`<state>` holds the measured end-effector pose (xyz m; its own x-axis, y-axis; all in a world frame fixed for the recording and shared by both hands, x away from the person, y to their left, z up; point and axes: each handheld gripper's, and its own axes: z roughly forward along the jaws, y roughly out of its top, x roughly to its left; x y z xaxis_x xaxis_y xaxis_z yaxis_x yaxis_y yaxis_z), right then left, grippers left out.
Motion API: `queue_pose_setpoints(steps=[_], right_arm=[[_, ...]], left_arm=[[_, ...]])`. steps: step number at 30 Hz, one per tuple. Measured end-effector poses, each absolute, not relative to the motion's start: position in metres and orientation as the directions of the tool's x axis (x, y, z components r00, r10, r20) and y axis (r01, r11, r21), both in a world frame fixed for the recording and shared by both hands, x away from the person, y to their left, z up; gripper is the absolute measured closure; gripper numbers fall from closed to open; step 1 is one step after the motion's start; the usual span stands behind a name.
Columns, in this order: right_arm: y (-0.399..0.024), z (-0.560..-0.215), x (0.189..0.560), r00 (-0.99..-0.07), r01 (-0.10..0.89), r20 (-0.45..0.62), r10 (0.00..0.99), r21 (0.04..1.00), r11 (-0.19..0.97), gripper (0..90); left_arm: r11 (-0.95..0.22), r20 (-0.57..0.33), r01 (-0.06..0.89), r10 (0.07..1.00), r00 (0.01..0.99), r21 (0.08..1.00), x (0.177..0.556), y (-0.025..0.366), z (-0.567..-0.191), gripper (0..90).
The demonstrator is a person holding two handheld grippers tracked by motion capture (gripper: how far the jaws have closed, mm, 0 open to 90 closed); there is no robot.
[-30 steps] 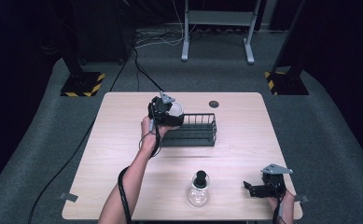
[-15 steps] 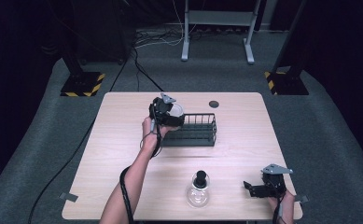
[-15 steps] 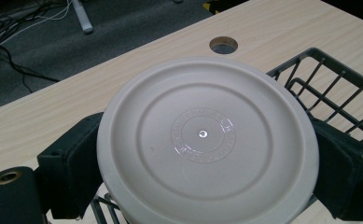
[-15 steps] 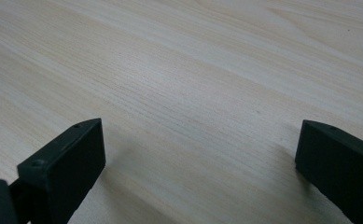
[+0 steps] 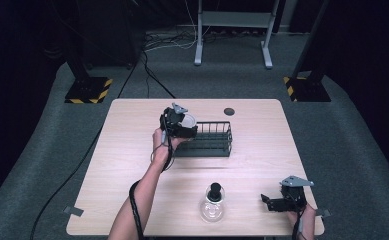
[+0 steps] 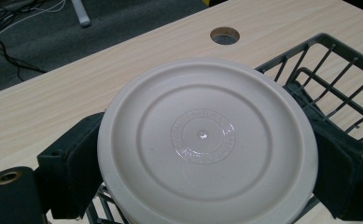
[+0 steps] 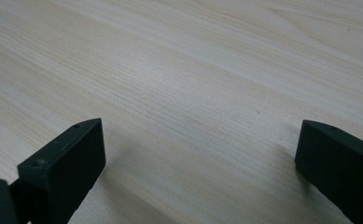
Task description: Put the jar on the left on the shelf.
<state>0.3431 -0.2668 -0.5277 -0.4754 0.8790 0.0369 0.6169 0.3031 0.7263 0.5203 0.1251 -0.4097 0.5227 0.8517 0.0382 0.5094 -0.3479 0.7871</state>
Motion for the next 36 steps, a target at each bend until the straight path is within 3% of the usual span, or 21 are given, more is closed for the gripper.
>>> queue_pose_setpoints(steps=[36], right_arm=[[-0.267,-0.528,0.343,-0.475,0.616,0.034,0.879,0.726,0.305,0.8]], left_arm=[[-0.347,0.055,0.480,0.850,0.523,0.806,0.515,0.126,-0.423,11.1]])
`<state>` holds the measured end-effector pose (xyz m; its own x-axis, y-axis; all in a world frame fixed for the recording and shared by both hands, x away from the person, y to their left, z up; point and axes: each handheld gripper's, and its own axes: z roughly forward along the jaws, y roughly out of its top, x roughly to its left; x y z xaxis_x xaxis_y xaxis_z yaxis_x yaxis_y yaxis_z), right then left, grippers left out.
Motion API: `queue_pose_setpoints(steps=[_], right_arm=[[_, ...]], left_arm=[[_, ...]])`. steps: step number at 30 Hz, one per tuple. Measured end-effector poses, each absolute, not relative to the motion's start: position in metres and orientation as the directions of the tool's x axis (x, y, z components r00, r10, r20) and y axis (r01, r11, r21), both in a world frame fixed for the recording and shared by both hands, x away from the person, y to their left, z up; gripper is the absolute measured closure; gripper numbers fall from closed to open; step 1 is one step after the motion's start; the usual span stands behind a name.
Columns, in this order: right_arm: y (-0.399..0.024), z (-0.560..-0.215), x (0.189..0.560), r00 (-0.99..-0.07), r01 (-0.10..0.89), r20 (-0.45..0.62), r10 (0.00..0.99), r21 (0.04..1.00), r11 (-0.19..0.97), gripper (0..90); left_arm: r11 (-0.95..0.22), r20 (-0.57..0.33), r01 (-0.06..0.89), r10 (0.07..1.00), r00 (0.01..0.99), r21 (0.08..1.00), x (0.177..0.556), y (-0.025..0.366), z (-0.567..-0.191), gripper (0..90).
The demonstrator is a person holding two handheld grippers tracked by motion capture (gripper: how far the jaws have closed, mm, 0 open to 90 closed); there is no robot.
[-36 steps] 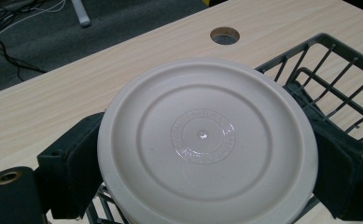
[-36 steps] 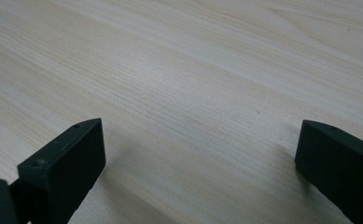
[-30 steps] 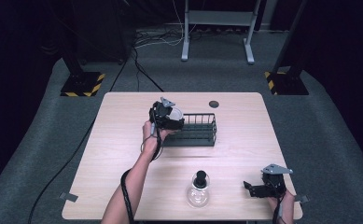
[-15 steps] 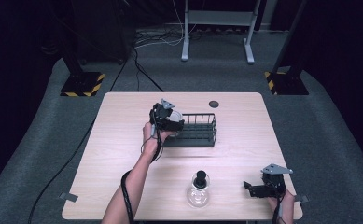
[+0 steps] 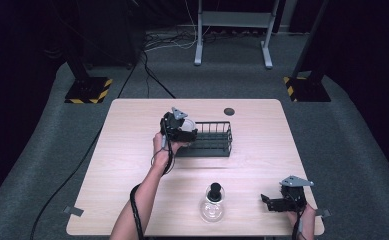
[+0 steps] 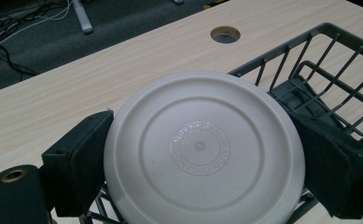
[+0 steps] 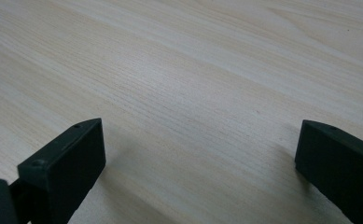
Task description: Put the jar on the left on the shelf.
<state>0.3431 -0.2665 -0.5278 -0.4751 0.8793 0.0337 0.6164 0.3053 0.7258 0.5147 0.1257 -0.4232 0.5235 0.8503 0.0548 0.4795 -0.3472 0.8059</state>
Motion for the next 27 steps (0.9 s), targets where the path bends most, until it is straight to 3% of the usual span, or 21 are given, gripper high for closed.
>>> queue_pose_setpoints(steps=[20,27], right_arm=[[-0.2665,-0.5278,0.3431,-0.476,0.616,0.033,0.879,0.726,0.306,0.7],[-0.2665,-0.5278,0.3431,-0.476,0.616,0.034,0.879,0.726,0.306,0.7]], left_arm=[[-0.346,0.048,0.507,0.858,0.511,0.789,0.5159,0.1249,-0.4201,10.8],[-0.360,0.033,0.541,0.853,0.520,0.760,0.5149,0.1289,-0.4165,0.2]])
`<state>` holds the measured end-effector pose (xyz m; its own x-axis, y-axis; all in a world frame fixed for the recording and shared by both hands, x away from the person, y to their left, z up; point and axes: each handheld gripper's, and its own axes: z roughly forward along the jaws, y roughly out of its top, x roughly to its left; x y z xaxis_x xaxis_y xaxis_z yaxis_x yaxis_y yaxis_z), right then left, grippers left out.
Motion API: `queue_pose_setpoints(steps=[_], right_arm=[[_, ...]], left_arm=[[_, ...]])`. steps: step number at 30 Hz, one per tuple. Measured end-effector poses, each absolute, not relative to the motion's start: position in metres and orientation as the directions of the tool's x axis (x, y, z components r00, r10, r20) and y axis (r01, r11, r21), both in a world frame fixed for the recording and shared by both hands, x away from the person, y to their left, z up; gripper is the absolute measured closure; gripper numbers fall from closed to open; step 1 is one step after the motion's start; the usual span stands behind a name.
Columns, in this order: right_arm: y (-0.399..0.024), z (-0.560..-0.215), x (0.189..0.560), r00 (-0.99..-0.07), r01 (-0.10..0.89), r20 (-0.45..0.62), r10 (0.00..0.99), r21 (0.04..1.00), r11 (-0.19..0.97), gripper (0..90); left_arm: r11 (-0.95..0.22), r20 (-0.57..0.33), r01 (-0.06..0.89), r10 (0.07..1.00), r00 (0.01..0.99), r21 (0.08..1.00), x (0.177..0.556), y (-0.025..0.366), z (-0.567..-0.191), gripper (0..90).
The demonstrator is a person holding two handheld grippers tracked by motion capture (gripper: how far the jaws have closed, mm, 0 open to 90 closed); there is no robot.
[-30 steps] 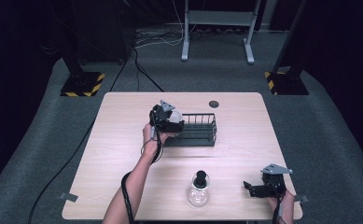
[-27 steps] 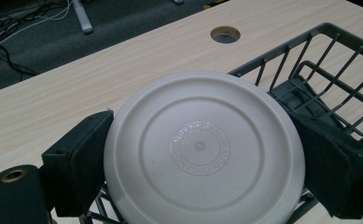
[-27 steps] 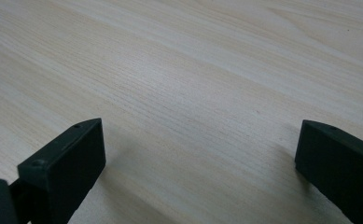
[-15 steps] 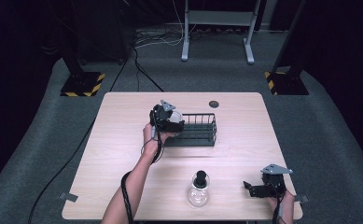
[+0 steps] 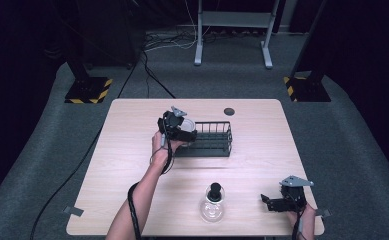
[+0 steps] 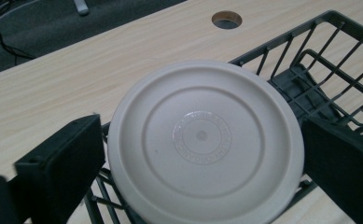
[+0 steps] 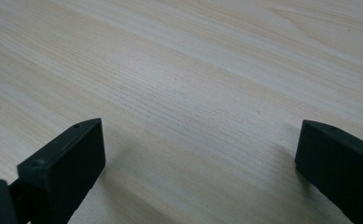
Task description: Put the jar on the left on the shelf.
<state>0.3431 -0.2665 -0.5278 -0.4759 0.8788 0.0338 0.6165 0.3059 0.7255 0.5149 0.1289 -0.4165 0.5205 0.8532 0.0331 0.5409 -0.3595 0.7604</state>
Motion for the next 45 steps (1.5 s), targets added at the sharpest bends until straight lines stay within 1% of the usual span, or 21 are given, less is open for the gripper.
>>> queue_pose_setpoints(steps=[5,12,16,26,35,41,45], right_arm=[[-0.266,-0.528,0.343,-0.476,0.617,0.034,0.879,0.725,0.306,0.7],[-0.266,-0.528,0.343,-0.475,0.616,0.032,0.879,0.725,0.307,0.7],[-0.266,-0.528,0.343,-0.475,0.617,0.031,0.880,0.725,0.307,0.7],[-0.265,-0.528,0.343,-0.471,0.617,0.021,0.882,0.722,0.312,0.7],[-0.265,-0.528,0.343,-0.469,0.616,0.014,0.883,0.721,0.317,0.7],[-0.264,-0.528,0.343,-0.469,0.616,0.012,0.883,0.720,0.318,0.6],[-0.264,-0.528,0.343,-0.470,0.616,0.010,0.883,0.720,0.320,0.6]], left_arm=[[-0.367,0.029,0.536,0.843,0.537,0.760,0.510,0.134,-0.412,0.0],[-0.398,0.052,0.514,0.826,0.562,0.760,0.491,0.144,-0.408,0.0],[-0.420,0.067,0.501,0.812,0.580,0.756,0.472,0.153,-0.413,0.0],[-0.441,0.060,0.499,0.791,0.609,0.746,0.423,0.182,-0.437,0.0],[-0.406,0.015,0.543,0.811,0.585,0.736,0.391,0.210,-0.466,0.0],[-0.349,-0.051,0.596,0.834,0.550,0.723,0.376,0.226,-0.488,0.0],[-0.336,-0.054,0.623,0.852,0.521,0.707,0.370,0.236,-0.499,0.0]])
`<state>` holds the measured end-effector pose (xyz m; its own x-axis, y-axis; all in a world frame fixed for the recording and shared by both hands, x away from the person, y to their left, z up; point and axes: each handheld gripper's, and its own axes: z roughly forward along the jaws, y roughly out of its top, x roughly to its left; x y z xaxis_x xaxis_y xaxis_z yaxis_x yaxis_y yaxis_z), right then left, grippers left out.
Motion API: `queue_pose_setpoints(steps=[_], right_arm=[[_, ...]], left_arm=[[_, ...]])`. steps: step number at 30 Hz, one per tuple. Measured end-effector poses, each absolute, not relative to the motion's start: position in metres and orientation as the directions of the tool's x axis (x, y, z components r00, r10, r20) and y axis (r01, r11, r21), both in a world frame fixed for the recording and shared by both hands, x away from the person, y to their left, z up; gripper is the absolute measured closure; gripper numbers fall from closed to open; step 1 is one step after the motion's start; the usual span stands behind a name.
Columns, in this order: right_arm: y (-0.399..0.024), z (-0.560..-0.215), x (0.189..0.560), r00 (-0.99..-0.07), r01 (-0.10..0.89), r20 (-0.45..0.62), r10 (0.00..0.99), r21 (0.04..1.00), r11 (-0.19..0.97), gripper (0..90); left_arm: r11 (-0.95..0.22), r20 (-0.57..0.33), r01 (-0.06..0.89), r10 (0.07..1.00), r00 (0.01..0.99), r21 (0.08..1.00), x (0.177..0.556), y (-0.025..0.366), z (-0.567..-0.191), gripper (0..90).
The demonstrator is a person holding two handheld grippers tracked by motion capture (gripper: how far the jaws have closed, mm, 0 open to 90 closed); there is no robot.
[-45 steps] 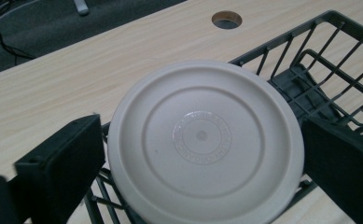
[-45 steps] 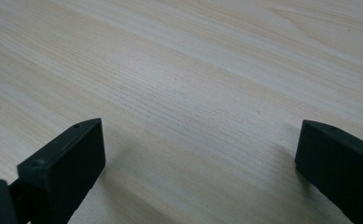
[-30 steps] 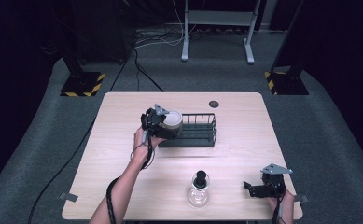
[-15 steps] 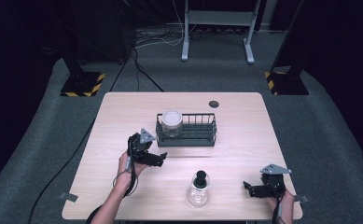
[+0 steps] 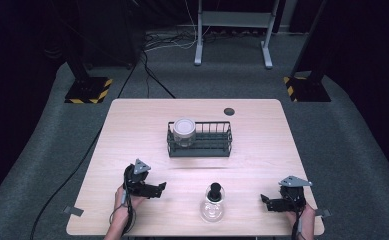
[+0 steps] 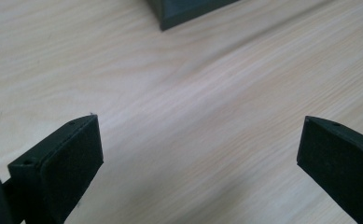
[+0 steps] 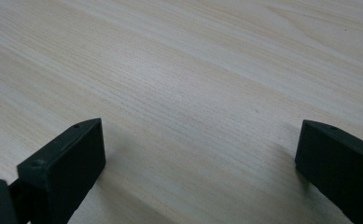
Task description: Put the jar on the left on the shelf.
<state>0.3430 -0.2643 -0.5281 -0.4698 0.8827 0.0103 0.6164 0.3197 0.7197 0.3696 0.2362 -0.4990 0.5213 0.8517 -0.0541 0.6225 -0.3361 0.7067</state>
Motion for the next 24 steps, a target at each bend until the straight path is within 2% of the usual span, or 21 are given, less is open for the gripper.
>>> queue_pose_setpoints(steps=[10,15,24], right_arm=[[-0.264,-0.528,0.343,-0.470,0.616,0.010,0.883,0.720,0.320,0.6],[-0.264,-0.528,0.343,-0.470,0.617,0.008,0.883,0.718,0.322,0.6],[-0.264,-0.528,0.343,-0.469,0.617,0.008,0.883,0.718,0.321,0.6]], left_arm=[[-0.327,-0.057,0.665,0.872,0.486,0.672,0.358,0.249,-0.523,0.0],[-0.313,-0.029,0.624,0.880,0.474,0.716,0.352,0.249,-0.529,0.0],[-0.322,-0.003,0.627,0.888,0.459,0.709,0.353,0.246,-0.529,0.0]])
